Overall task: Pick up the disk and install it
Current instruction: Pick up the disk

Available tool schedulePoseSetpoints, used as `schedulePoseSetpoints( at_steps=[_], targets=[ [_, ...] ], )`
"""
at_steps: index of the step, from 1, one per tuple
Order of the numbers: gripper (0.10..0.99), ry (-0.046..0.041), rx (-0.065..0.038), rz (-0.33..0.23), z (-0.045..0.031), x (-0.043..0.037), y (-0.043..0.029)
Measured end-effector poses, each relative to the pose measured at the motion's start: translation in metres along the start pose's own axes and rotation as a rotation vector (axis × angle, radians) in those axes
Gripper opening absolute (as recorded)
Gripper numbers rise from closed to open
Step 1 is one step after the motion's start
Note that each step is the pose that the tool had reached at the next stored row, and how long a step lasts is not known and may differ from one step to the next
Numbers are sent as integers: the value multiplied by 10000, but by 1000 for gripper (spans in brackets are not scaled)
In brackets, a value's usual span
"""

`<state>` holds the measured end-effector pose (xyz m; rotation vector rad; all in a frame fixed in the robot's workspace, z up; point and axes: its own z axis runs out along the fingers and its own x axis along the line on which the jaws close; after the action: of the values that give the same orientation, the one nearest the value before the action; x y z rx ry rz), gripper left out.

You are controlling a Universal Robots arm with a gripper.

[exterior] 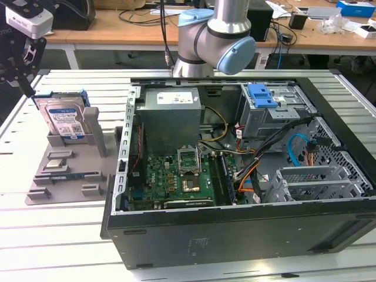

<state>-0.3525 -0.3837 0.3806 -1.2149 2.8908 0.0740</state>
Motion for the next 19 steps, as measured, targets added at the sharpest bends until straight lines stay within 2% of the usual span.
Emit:
schedulePoseSetpoints(
  at_steps=[5,11,19],
  targets=[
    [106,32,-18,-775,0,0,0],
    [106,92,-50,-2199,0,0,0],
    [106,136,-76,-3297,0,0,0]
  ],
)
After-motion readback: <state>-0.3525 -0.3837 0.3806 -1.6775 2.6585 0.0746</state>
